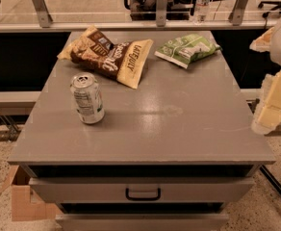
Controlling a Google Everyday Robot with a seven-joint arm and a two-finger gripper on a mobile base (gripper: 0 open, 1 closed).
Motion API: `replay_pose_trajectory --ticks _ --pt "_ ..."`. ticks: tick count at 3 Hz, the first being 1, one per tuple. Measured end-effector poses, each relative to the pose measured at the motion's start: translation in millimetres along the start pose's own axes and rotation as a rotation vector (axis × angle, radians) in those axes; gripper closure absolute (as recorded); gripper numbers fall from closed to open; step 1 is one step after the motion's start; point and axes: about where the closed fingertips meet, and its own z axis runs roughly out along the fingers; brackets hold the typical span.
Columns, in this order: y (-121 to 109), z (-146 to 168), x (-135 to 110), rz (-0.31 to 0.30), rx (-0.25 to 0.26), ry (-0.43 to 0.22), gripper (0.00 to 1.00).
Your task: Pick brown chip bag
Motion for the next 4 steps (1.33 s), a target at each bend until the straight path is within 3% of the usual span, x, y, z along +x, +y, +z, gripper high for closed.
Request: replay_pose_trajectory --ticks 2,3,4 --pt "-7 2 -8 0.012 0.013 -0.027 0.00" --pt "-13 15 -31 0.006 -0.031 -0.161 0.00" --pt "-13 21 -74 -0.006 -0.051 -0.397 0.00"
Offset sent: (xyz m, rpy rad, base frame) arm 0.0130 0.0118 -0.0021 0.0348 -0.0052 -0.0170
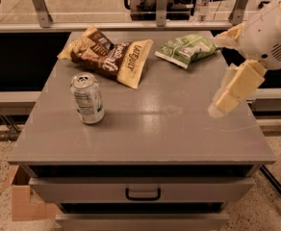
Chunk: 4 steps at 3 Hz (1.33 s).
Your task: Pick brown chip bag
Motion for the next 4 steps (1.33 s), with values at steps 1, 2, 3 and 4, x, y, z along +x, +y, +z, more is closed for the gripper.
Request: replay_pose_trajectory --ticks 1,2,3,4 --pt "-2 4 -18 0.040 0.025 -0.087 0.00" --pt "-2 4 -18 0.040 0.025 -0.087 0.00" --pt "-14 20 -12 0.054 0.044 -0.108 0.00" --pt "-35 32 -10 0.048 0.076 -0.134 0.00"
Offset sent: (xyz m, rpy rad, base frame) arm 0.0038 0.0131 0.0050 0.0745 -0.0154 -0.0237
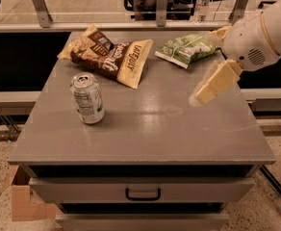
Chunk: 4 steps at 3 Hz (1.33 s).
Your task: Pick brown chip bag
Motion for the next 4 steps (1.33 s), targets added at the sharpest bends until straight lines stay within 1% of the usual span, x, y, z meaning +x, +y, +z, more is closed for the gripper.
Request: replay_pose_trajectory --ticks 1,2,3,4 --pt "-21 10 -11 -0.003 0.029 -0.015 0.00" --pt "-24 28 -18 0.010 0.028 -0.019 0.00" --pt "-49 93 5 0.055 0.052 -0.035 0.00" --pt "-48 93 4 0.058 0.053 -0.040 0.00"
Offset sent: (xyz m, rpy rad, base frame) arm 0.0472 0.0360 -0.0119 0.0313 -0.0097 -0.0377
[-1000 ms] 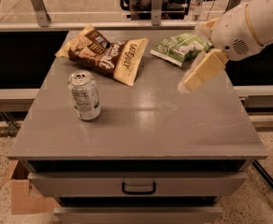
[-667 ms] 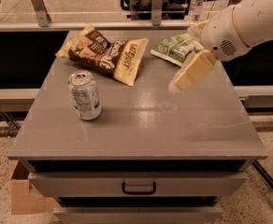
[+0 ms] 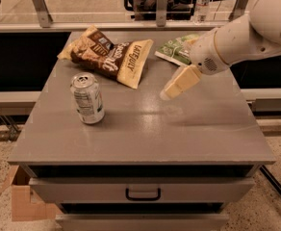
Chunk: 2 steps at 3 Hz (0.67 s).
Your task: Pick brown chip bag
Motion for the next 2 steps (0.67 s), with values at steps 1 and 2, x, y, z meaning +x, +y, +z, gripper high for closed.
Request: replay_pose_trajectory --ticks 1,2 --pt "-7 22 -20 -0.035 0.004 -0.039 0.00" --pt "-19 56 -46 -0.087 -0.001 -0.091 0.00"
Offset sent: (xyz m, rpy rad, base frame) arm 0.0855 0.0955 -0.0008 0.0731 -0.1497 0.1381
